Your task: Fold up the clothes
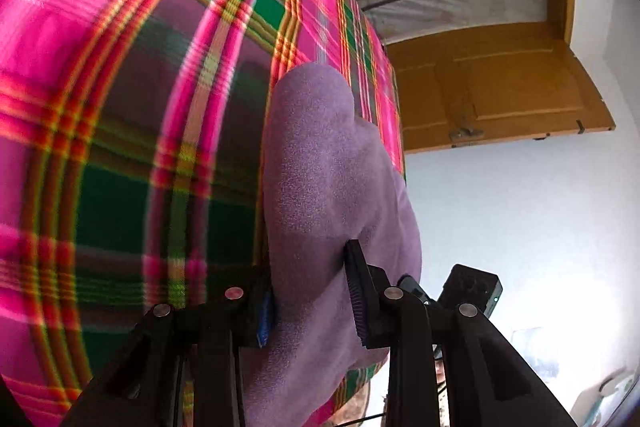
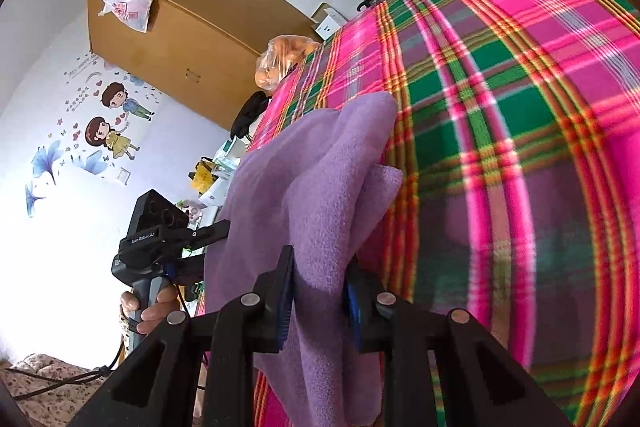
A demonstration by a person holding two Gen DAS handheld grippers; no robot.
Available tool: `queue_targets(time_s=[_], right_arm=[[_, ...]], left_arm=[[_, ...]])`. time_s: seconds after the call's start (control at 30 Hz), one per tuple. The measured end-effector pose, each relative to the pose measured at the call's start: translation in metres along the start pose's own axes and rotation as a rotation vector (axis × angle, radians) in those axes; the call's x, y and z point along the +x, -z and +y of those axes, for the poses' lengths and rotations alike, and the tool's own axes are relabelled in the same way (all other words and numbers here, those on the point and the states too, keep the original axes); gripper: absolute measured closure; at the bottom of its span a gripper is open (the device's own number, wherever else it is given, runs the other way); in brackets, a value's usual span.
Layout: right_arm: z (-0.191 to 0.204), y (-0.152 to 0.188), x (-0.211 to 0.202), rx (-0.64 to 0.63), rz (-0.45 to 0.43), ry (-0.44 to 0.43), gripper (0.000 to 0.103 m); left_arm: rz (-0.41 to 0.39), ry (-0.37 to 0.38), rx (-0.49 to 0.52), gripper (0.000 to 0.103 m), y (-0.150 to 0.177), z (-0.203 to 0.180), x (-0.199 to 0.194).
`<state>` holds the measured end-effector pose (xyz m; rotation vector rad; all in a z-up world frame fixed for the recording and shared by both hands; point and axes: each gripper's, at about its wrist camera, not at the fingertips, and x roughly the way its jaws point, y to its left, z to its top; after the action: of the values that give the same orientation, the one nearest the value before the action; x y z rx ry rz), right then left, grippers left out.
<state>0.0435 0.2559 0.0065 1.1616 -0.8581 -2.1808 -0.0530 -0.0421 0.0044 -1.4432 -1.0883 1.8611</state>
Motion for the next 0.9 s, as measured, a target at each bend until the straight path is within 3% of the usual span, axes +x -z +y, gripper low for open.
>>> queue_targets(time_s=[0.9], right_arm=[[0.021, -0.078, 0.091, -0.023, 0.029, 0.003, 0.08]], left_arm=[[-0.09, -0.061, -0.018, 0.072, -0.073, 0.039, -0.035]])
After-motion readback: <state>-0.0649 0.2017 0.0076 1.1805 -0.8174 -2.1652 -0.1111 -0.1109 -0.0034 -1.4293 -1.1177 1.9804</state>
